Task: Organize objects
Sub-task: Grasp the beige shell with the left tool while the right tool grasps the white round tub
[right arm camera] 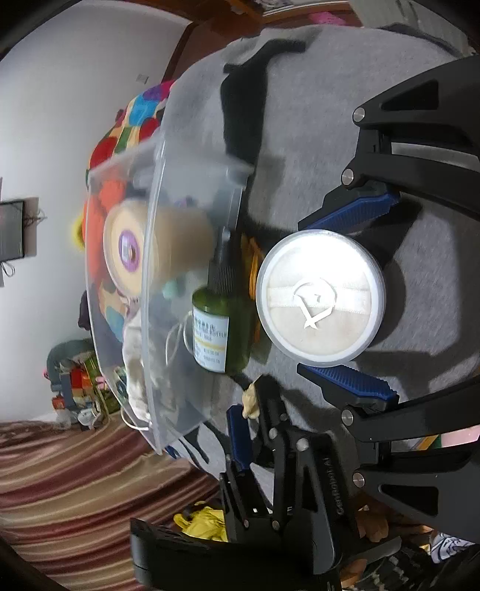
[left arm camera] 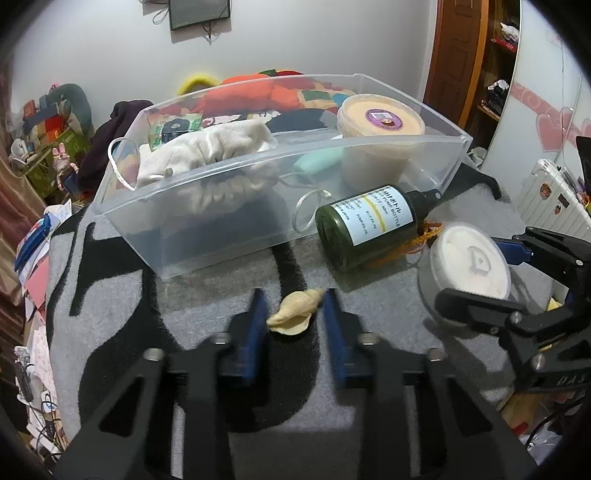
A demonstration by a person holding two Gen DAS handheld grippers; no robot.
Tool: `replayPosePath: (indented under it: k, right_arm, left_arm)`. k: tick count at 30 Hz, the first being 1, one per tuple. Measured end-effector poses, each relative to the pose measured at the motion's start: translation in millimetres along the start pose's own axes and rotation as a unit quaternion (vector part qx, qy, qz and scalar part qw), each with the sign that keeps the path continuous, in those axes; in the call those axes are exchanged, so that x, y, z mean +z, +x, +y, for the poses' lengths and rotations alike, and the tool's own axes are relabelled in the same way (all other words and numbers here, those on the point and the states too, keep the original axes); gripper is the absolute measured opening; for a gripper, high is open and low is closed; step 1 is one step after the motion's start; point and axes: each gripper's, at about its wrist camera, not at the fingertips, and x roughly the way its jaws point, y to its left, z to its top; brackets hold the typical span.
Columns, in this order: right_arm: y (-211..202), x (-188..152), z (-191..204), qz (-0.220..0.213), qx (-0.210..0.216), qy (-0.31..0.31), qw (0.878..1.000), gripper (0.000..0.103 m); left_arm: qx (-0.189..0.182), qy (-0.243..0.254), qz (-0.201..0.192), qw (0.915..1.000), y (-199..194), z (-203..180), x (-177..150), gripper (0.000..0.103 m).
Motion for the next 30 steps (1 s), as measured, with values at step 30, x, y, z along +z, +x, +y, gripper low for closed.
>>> replayPosePath:
  k: [30]
  right_arm:
    - [-54, 47, -11, -0.104, -0.007, 0.022, 0.994, 0.064]
  left_arm:
    - [-0.004, -0.052, -0.104, 0.9932, -63, 38, 29, 0.017]
